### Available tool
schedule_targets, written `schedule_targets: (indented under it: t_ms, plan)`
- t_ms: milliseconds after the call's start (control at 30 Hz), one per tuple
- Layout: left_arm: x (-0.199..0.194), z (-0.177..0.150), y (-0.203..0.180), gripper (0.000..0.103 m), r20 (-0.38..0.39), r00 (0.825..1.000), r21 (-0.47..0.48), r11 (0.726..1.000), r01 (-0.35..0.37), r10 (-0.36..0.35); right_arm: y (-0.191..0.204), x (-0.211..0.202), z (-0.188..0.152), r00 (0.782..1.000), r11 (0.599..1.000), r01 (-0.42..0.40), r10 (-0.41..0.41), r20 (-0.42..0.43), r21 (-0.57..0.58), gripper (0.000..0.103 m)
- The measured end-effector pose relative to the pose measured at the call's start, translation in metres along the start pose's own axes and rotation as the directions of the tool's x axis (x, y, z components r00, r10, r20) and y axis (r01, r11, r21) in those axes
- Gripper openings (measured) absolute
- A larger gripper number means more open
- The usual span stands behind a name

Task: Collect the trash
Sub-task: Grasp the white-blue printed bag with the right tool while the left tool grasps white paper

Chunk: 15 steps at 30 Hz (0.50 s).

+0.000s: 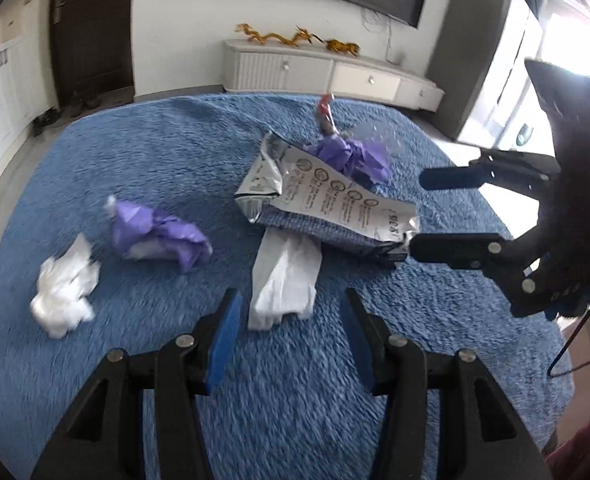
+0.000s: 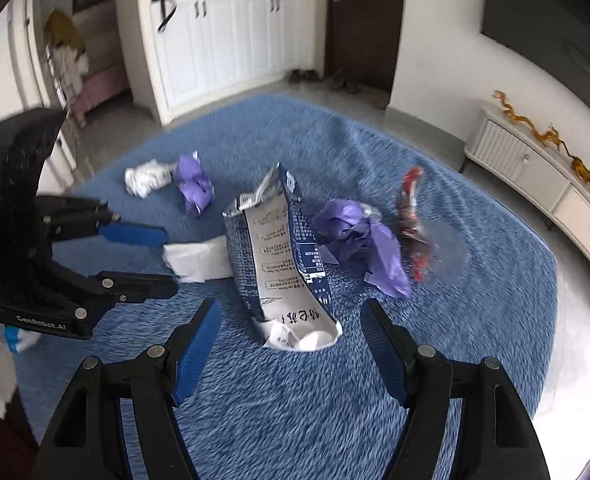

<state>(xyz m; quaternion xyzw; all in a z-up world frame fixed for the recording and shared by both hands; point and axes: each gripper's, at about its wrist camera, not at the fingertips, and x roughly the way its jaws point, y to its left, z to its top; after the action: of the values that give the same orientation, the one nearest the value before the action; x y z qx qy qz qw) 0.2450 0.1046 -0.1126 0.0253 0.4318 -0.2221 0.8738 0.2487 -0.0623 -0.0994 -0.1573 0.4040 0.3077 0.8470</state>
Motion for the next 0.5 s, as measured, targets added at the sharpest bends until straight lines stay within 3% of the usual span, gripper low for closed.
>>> schedule_targets:
  t_ms: [200, 300, 333, 367, 500]
  plan:
    - [0.014, 0.005, -0.003, 0.044, -0.017, 0.999, 0.039, 0.999, 0.034, -0.034, -0.002, 0.024, 0.008, 0.999, 0.999, -0.022, 0.020, -0.038, -0.044, 0.070]
    - [0.014, 0.006, -0.001, 0.031, -0.015, 0.999, 0.041, 0.999, 0.031, -0.030, -0.001, 0.037, 0.010, 0.998, 0.997, -0.034, 0.030, -0.060, -0.065, 0.070]
    - [0.015, 0.007, 0.000, 0.026, -0.015, 0.999, 0.037, 0.999, 0.031, -0.031, -0.001, 0.040, 0.011, 0.997, 0.997, -0.037, 0.032, -0.065, -0.069, 0.065]
    - [0.015, 0.007, 0.002, 0.023, -0.016, 0.999, 0.029, 0.999, 0.034, -0.034, 0.000, 0.043, 0.012, 0.997, 0.996, -0.040, 0.035, -0.071, -0.074, 0.061]
    - [0.013, 0.004, 0.005, 0.014, -0.014, 0.999, 0.008, 0.999, 0.035, -0.035, 0.003, 0.050, 0.014, 0.996, 0.996, -0.033, 0.026, -0.082, -0.088, 0.061]
